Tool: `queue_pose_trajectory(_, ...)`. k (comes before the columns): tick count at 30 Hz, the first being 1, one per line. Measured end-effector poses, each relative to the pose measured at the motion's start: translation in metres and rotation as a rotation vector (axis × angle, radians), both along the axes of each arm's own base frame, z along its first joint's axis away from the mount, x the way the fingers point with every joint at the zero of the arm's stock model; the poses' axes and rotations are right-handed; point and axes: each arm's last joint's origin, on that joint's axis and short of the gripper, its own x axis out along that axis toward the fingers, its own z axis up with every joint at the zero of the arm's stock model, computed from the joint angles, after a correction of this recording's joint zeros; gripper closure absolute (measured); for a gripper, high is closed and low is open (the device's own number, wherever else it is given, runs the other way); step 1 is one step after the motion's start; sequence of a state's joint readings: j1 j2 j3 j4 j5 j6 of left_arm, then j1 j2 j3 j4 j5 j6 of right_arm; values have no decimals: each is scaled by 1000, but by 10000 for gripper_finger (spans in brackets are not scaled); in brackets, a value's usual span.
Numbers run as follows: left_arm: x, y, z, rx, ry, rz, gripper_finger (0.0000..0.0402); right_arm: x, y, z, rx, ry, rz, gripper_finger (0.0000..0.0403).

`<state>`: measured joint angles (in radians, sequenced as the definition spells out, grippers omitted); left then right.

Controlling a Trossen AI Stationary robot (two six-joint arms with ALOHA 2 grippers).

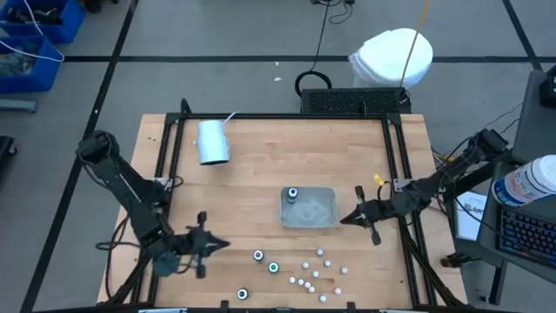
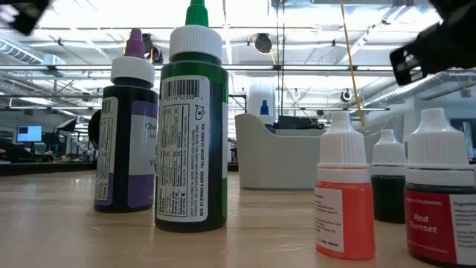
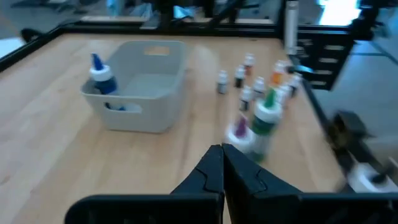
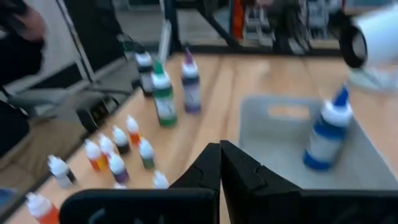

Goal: Pick & Place food coloring
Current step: Put the black food coloring bottle into the gray bin

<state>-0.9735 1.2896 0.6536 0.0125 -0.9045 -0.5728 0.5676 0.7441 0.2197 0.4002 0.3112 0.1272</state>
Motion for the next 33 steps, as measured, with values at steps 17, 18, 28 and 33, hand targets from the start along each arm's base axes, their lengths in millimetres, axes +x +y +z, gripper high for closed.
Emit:
queue_pose_trajectory(17, -8, -45, -47, -65, -131, -32, 343, 1, -4, 7, -123, -89, -3, 403)
queue_pose_trajectory(18, -5, -50, -48, -59, -131, -34, 328, 1, -4, 7, -130, -91, -2, 403)
queue_pose_trajectory(28, 17, -86, -61, -103, -63, -123, 155, 1, -4, 7, -160, -99, 4, 403)
queue_pose_trajectory(33, 29, -97, -69, -101, -30, -158, 96, 1, -4, 7, -160, -99, 4, 403)
